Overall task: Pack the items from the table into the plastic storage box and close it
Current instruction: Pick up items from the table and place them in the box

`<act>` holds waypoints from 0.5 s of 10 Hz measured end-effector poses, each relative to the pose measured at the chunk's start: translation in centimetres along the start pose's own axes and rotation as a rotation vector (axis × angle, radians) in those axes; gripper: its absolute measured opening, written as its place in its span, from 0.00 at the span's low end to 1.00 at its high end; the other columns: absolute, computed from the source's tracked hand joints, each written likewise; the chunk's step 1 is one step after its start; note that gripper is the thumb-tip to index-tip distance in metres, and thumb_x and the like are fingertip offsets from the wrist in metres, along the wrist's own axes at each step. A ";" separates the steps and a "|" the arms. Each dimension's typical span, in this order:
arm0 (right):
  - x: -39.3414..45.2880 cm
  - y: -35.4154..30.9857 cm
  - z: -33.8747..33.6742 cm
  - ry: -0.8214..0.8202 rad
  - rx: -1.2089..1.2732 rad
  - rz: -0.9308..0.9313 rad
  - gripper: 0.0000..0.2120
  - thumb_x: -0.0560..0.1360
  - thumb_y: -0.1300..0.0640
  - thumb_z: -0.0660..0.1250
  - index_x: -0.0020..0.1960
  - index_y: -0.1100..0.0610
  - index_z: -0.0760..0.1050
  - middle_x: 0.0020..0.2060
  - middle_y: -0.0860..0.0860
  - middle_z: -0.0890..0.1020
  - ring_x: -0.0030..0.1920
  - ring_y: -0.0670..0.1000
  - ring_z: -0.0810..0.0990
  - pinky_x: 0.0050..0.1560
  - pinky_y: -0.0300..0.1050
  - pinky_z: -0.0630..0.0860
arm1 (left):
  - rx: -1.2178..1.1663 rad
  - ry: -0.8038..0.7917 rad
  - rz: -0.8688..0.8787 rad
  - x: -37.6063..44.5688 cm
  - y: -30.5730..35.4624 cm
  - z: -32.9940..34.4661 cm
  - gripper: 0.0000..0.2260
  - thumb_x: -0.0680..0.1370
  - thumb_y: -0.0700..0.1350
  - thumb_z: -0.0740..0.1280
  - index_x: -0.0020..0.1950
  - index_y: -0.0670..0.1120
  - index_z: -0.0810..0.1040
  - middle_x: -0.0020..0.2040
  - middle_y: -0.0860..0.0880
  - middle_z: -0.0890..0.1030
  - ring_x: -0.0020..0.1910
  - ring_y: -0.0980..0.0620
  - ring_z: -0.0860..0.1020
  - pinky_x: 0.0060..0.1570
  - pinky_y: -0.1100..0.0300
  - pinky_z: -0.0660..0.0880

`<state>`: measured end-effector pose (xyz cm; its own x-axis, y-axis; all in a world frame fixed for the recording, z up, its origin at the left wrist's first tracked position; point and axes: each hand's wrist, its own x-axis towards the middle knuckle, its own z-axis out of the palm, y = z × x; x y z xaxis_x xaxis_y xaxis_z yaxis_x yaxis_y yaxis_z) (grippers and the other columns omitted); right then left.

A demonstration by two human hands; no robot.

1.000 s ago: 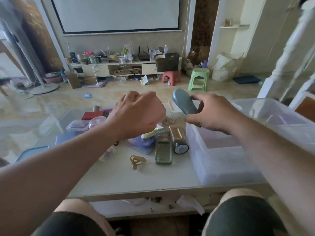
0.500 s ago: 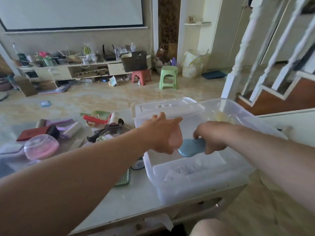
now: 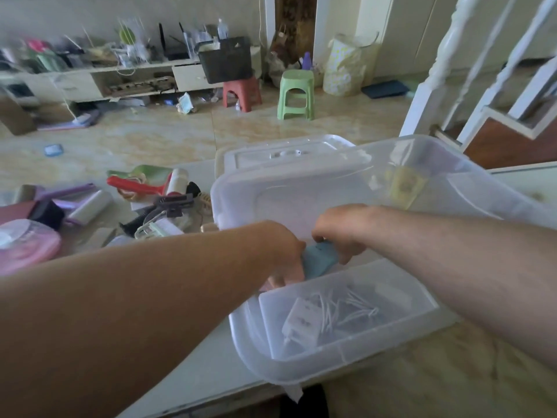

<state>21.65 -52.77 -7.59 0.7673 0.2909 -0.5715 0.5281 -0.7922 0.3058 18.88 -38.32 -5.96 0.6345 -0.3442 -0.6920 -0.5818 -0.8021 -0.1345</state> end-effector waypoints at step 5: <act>0.7 0.3 3.2 -0.052 0.162 -0.029 0.24 0.77 0.58 0.72 0.72 0.48 0.75 0.64 0.50 0.81 0.52 0.53 0.77 0.48 0.39 0.66 | 0.390 -0.155 0.054 2.7 -0.2 2.2 0.17 0.76 0.52 0.73 0.63 0.52 0.81 0.54 0.54 0.81 0.52 0.48 0.79 0.60 0.50 0.76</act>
<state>21.18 -54.50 -10.29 0.7307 0.2903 -0.6179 0.4808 -0.8614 0.1640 19.60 -38.02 -9.31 0.5312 -0.2788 -0.8000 -0.7797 -0.5302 -0.3330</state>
